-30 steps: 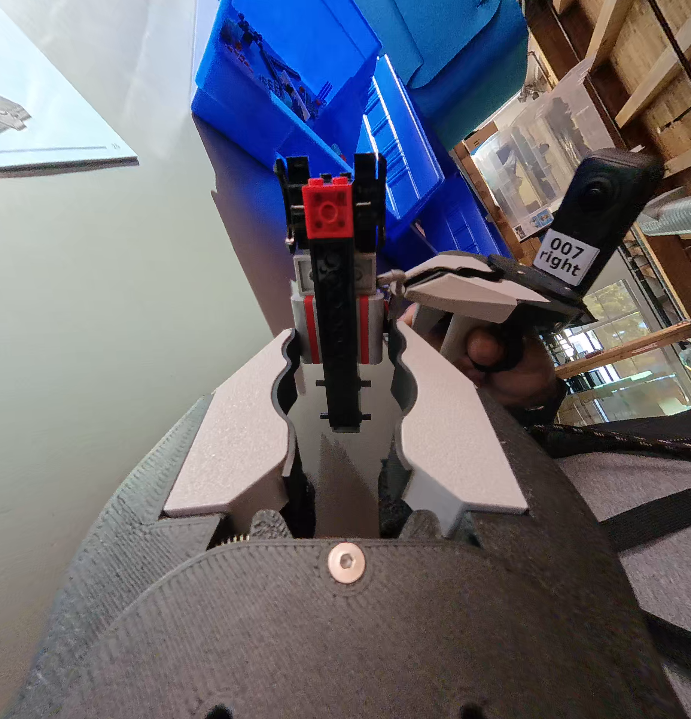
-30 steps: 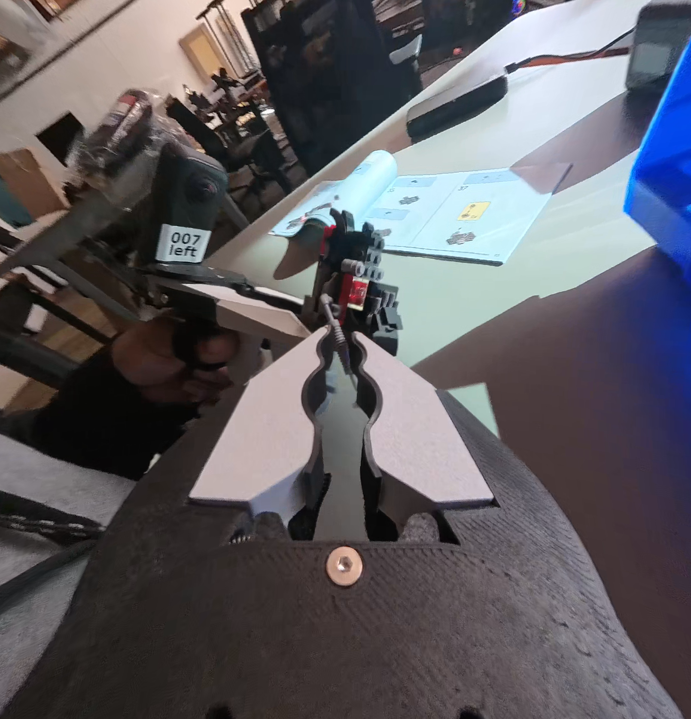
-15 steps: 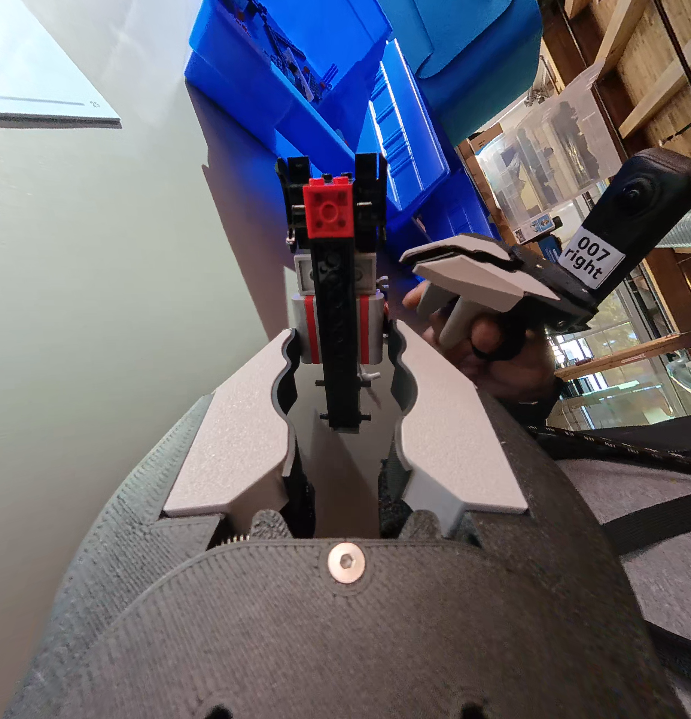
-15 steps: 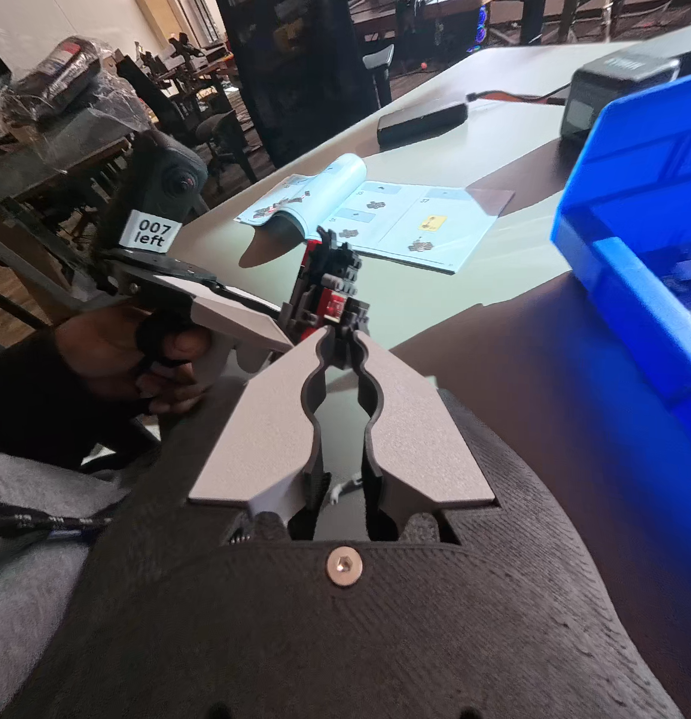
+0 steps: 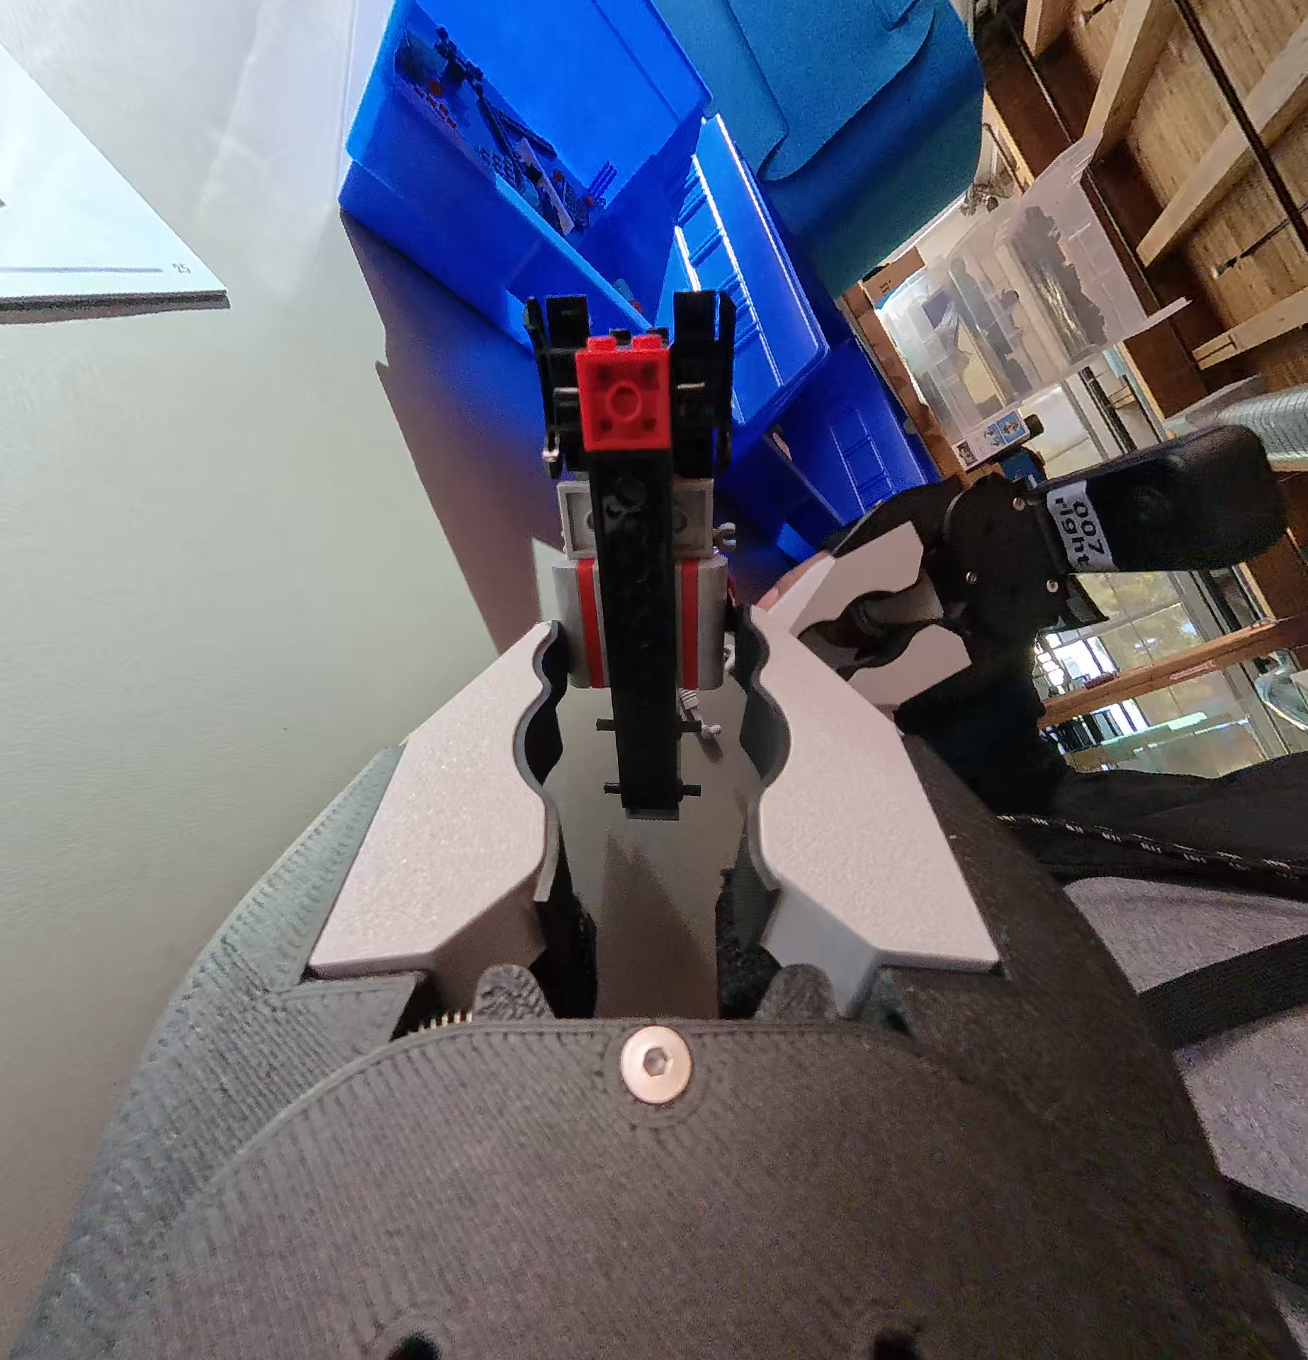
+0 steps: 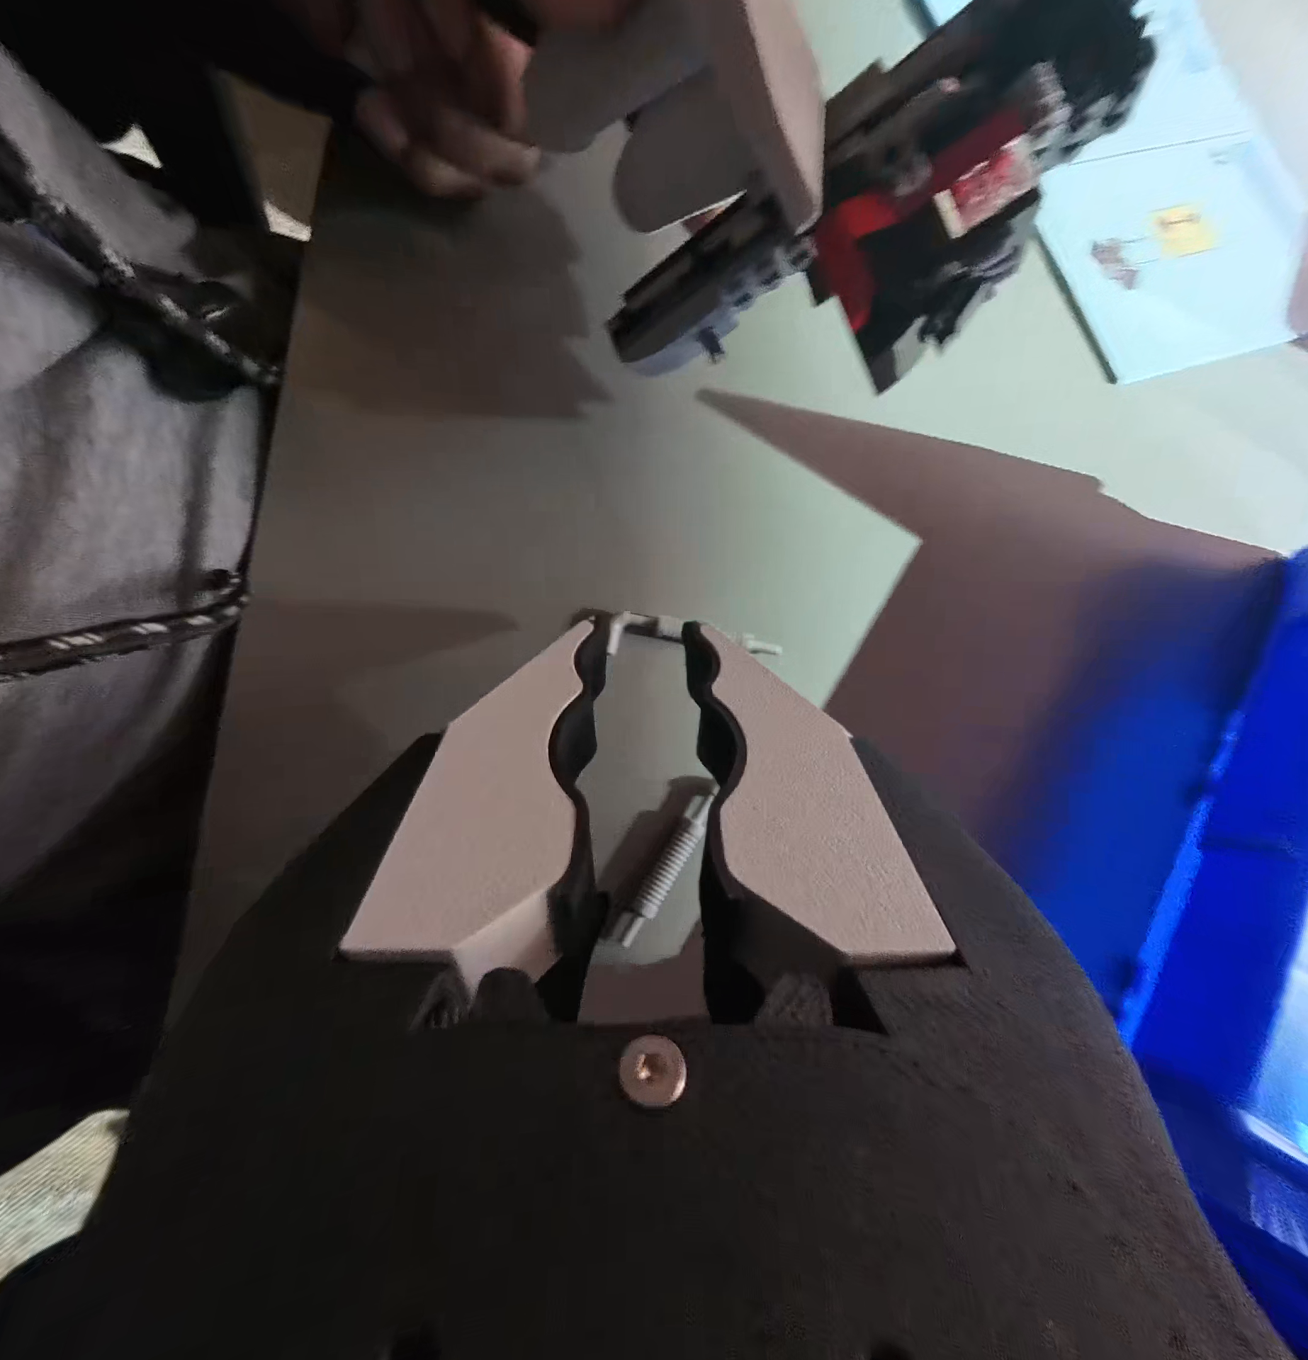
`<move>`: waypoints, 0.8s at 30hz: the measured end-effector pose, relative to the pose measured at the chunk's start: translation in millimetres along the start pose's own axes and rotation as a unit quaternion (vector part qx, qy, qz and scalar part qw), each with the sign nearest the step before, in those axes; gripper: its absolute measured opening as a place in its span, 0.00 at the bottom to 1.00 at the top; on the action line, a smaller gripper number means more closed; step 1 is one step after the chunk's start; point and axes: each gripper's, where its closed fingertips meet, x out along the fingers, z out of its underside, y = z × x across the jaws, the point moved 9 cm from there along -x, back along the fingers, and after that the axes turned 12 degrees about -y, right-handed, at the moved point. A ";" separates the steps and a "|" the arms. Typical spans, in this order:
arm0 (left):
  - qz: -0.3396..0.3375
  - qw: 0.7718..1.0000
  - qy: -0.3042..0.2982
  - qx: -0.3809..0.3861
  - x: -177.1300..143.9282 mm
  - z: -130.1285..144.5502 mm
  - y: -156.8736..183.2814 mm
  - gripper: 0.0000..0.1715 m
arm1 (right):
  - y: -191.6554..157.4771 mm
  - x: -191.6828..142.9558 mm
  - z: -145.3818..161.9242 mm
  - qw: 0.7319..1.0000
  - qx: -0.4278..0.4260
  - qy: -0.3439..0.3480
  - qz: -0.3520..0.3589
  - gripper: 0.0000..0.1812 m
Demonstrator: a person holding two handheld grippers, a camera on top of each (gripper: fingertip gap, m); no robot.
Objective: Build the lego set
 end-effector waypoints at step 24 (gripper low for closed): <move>0.019 0.999 0.029 0.025 -7.1 0.0 5.1 0.27 | -5.7 -15.7 -34.0 0.996 -0.047 -0.052 0.046 0.03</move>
